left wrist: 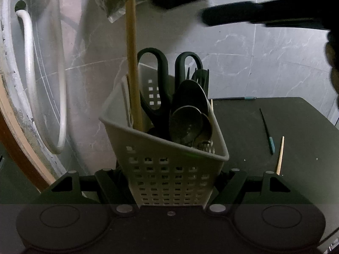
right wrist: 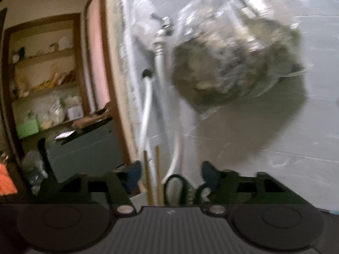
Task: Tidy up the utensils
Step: 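Lower the chopsticks into the caddy and open the right gripper, then move the right gripper back over the remaining chopstick and dark stick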
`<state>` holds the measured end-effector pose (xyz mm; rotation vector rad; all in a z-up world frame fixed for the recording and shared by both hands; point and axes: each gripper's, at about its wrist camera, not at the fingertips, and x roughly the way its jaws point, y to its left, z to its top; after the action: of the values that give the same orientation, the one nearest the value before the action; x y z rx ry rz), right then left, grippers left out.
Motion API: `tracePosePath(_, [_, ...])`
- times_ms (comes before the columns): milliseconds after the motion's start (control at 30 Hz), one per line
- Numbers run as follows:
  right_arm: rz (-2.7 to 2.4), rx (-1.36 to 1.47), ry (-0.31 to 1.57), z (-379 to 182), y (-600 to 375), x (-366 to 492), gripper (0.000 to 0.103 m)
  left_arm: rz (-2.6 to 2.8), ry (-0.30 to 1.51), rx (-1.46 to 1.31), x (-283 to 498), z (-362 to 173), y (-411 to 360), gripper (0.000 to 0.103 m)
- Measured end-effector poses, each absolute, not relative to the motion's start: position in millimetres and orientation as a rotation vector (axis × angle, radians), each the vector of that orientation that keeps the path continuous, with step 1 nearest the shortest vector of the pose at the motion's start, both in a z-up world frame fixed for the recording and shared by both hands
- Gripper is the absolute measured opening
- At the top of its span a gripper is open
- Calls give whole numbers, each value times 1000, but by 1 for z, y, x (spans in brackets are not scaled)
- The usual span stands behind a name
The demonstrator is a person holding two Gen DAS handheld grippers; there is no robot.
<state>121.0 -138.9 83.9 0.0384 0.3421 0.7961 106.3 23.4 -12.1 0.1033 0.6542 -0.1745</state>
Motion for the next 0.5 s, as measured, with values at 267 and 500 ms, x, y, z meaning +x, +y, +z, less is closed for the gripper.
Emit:
tracePosePath(267, [543,68,391,77,-200,135,103,-170,645,87,105,-13,24,76])
tracePosePath(500, [286,12,593,36,-238,165,103,-172,646,90,105,-13,25,76])
